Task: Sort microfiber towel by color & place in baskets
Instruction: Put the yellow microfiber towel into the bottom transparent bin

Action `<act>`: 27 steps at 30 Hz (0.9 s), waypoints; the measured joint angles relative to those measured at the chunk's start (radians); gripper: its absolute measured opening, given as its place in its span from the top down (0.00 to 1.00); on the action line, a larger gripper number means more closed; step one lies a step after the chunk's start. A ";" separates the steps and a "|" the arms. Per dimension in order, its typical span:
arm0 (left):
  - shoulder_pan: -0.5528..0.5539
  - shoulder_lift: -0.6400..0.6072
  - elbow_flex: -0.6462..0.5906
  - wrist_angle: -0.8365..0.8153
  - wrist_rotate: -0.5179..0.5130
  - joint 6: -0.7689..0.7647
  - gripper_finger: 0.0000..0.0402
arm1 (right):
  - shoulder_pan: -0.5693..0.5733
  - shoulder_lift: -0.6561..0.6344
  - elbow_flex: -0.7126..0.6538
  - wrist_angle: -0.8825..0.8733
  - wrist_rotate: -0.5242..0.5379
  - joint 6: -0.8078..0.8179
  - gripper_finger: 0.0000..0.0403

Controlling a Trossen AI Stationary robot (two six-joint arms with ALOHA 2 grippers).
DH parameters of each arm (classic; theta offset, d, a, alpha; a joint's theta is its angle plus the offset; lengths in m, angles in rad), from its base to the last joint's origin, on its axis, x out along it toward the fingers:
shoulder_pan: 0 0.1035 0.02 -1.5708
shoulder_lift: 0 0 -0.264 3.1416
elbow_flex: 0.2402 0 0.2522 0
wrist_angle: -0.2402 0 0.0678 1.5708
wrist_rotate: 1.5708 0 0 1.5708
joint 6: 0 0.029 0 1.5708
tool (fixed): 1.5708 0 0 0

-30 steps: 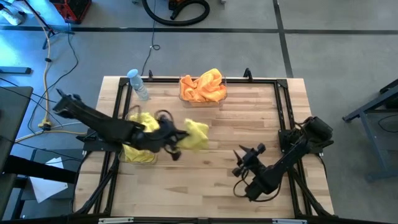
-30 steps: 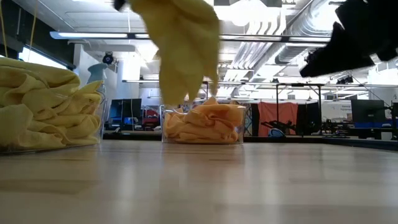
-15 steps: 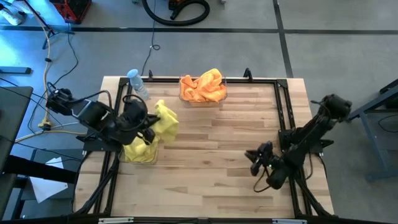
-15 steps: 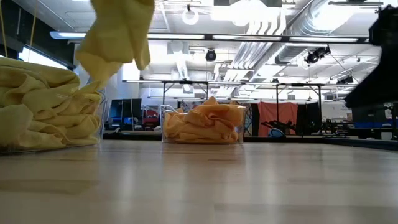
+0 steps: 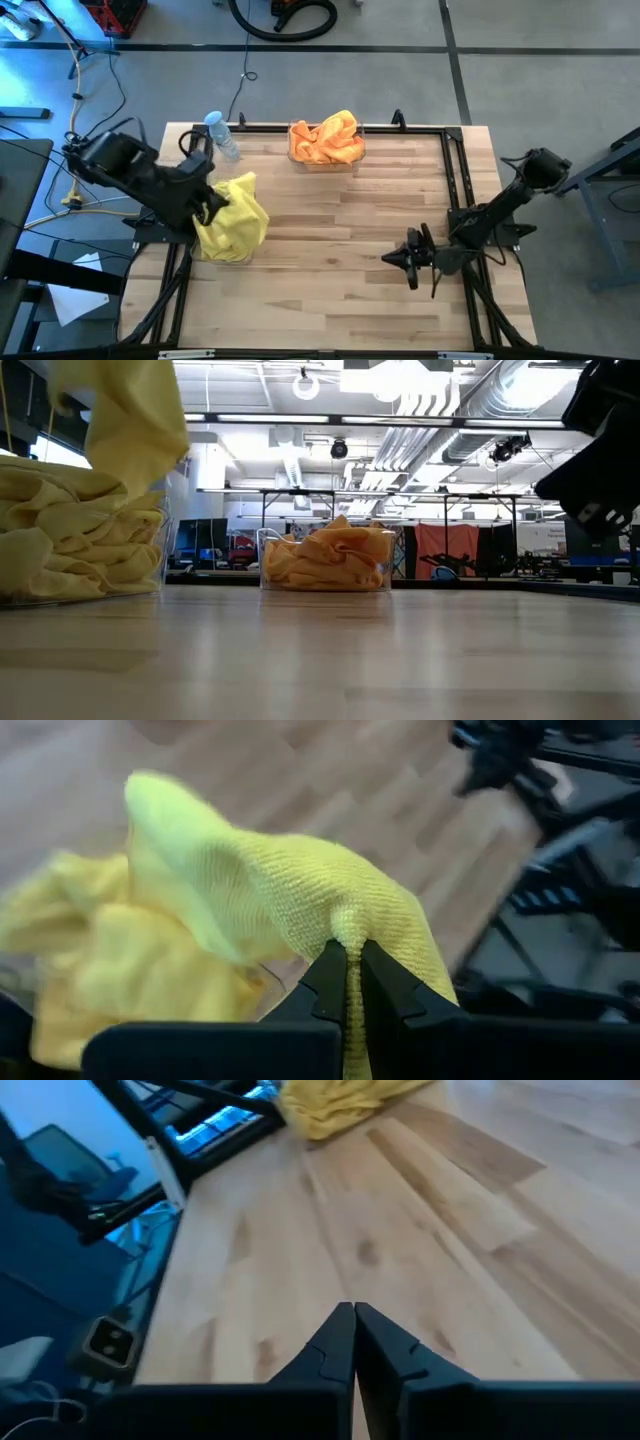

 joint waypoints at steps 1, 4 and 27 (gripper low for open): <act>0.000 -0.003 0.002 0.004 0.020 -0.011 1.00 | -0.006 0.001 0.000 -0.014 0.000 0.016 1.00; 0.000 -0.026 -0.023 0.001 0.030 -0.024 1.00 | -0.018 0.001 0.000 -0.031 0.000 0.024 0.99; 0.185 -0.237 -0.723 0.001 0.232 -0.104 1.00 | -0.039 0.002 0.000 -0.040 0.060 0.061 0.99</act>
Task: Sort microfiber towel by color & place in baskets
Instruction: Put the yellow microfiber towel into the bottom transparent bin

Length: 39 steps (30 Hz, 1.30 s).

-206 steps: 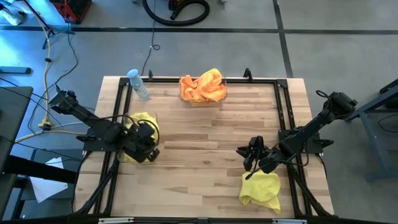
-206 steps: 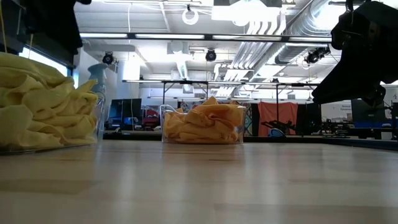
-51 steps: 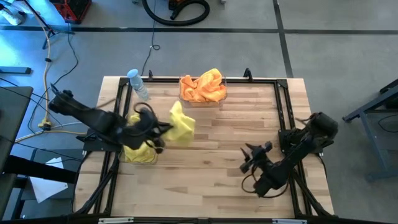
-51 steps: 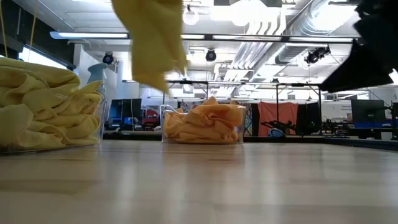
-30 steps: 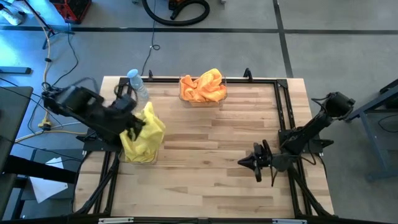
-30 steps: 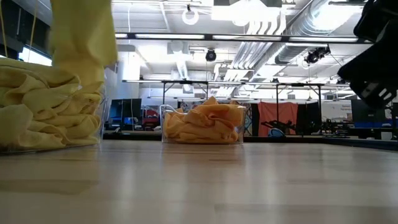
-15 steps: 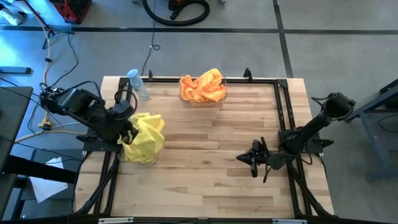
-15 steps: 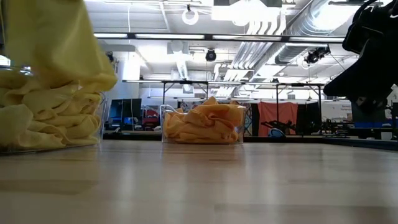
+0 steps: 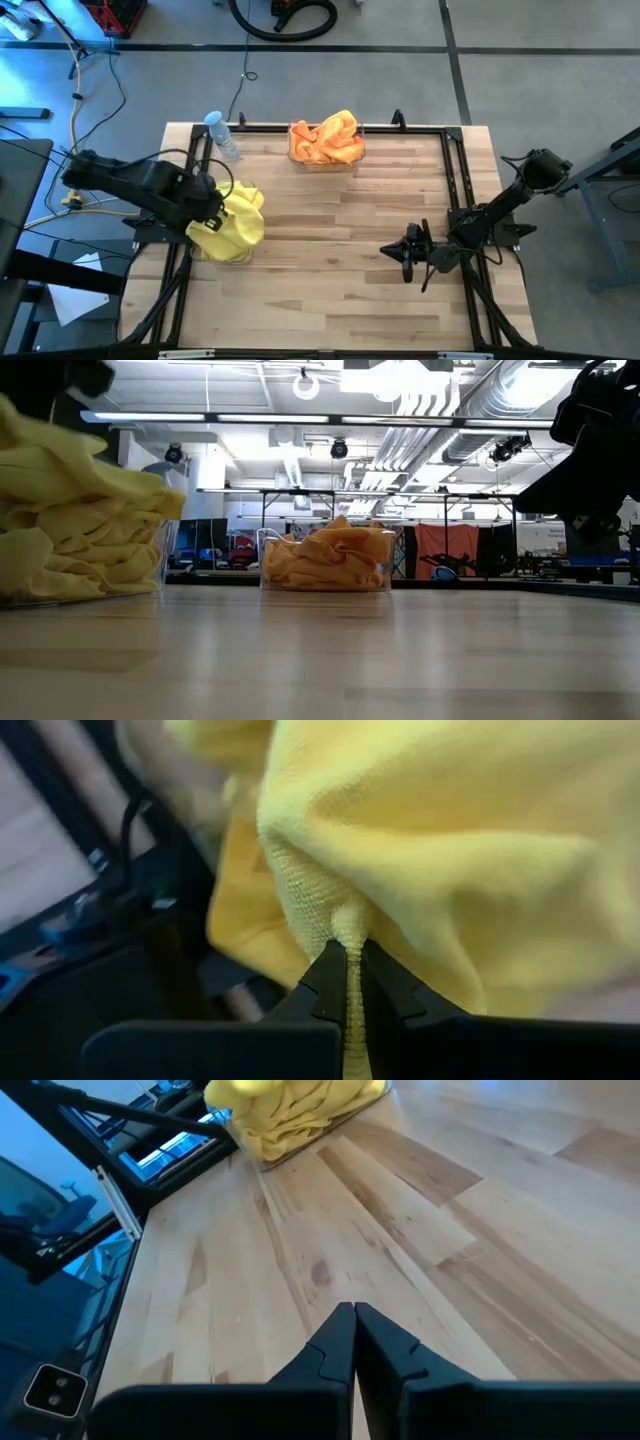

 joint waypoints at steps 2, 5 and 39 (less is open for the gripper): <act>0.023 0.000 -0.053 0.000 0.029 0.009 1.00 | 0.000 0.000 0.000 0.000 0.006 0.004 0.99; 0.045 0.000 -0.106 0.000 0.053 0.052 1.00 | 0.000 0.000 0.000 0.000 0.007 0.014 0.99; 0.054 0.140 -0.455 0.574 -0.098 0.159 0.72 | 0.000 0.000 0.000 -0.063 0.058 0.065 0.99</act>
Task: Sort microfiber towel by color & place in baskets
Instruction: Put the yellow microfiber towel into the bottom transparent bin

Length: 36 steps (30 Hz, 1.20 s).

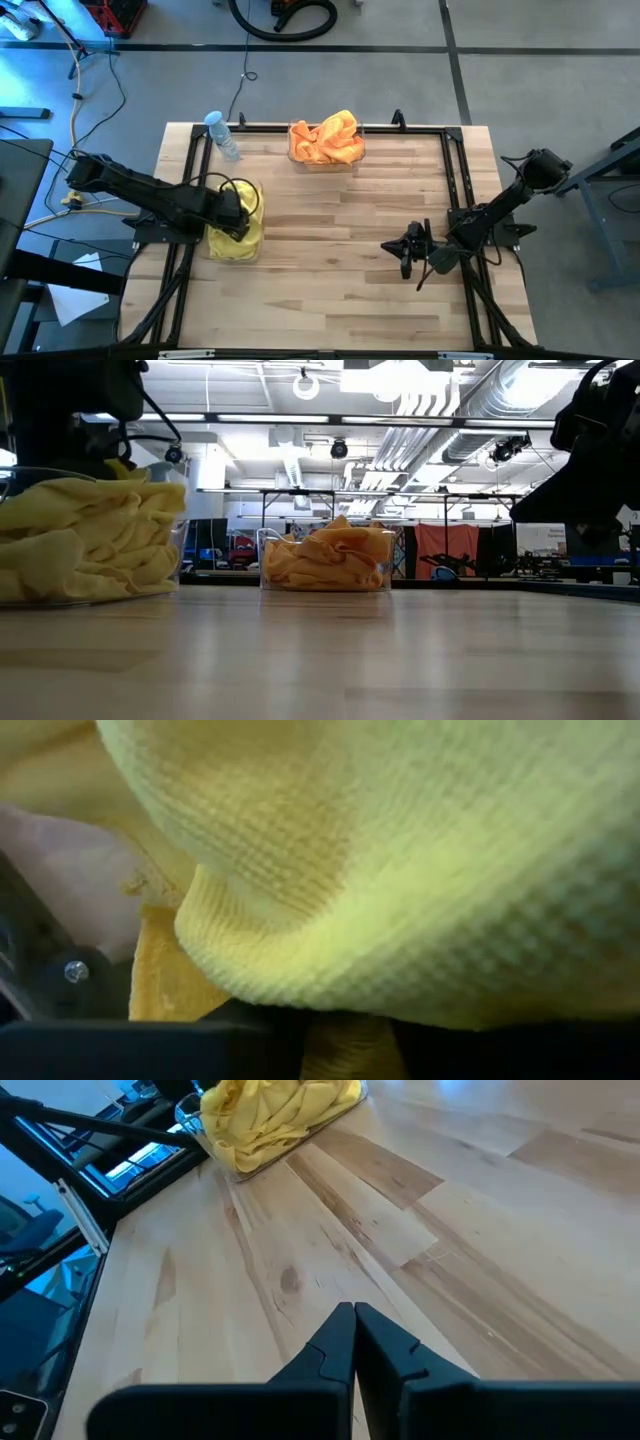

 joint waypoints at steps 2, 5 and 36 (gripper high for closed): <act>0.000 -0.007 0.006 -0.006 0.002 -0.001 0.67 | 0.000 0.000 0.000 -0.014 0.000 0.005 0.99; 0.000 -0.013 0.024 -0.016 0.039 -0.003 0.64 | 0.000 0.000 0.000 -0.015 -0.002 0.005 0.99; -0.037 -0.009 0.548 -0.333 -0.166 0.199 0.63 | 0.000 0.000 0.000 -0.053 -0.024 0.003 0.99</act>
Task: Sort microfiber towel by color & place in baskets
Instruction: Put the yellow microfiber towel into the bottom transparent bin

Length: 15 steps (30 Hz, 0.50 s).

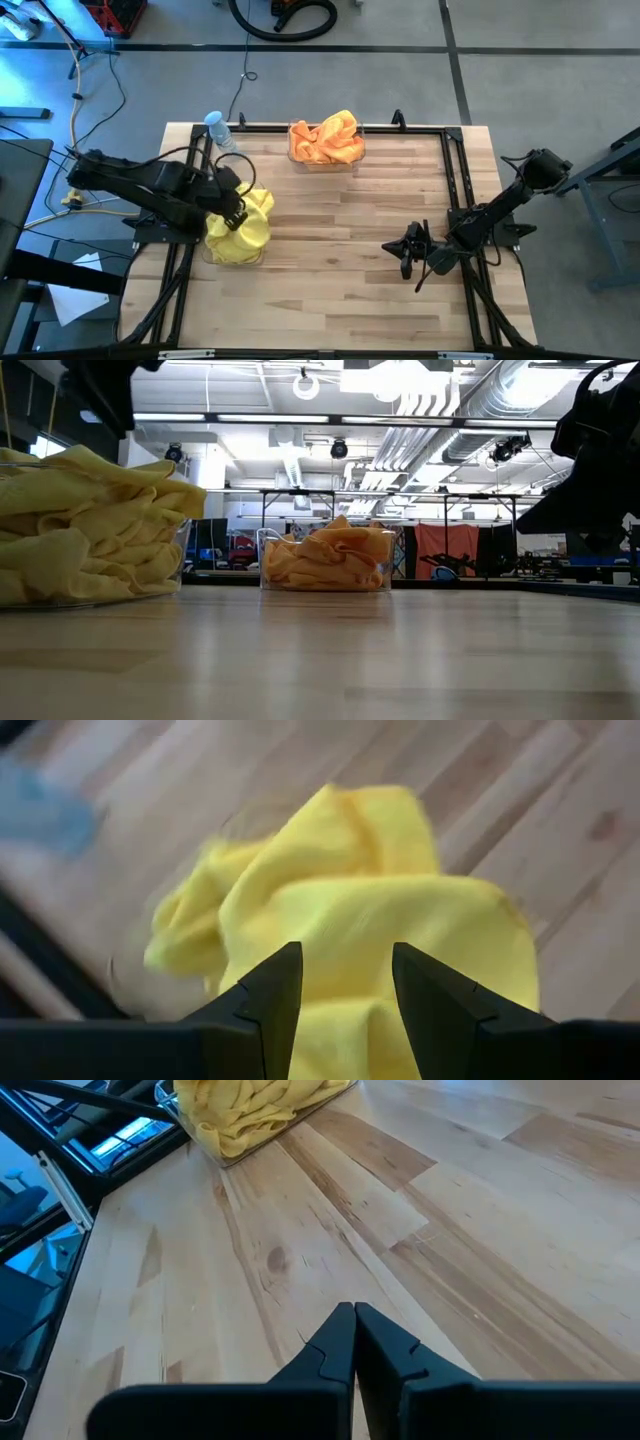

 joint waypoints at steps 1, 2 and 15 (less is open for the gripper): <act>0.000 0.011 0.000 0.022 -0.003 0.050 0.63 | 0.000 0.000 0.000 -0.002 0.000 0.000 0.99; 0.000 0.024 0.000 0.043 -0.003 0.099 0.63 | 0.000 0.000 0.000 -0.003 0.000 0.000 0.99; 0.016 0.243 -0.076 0.086 0.189 0.410 0.64 | 0.001 0.000 0.000 -0.013 -0.002 0.000 0.99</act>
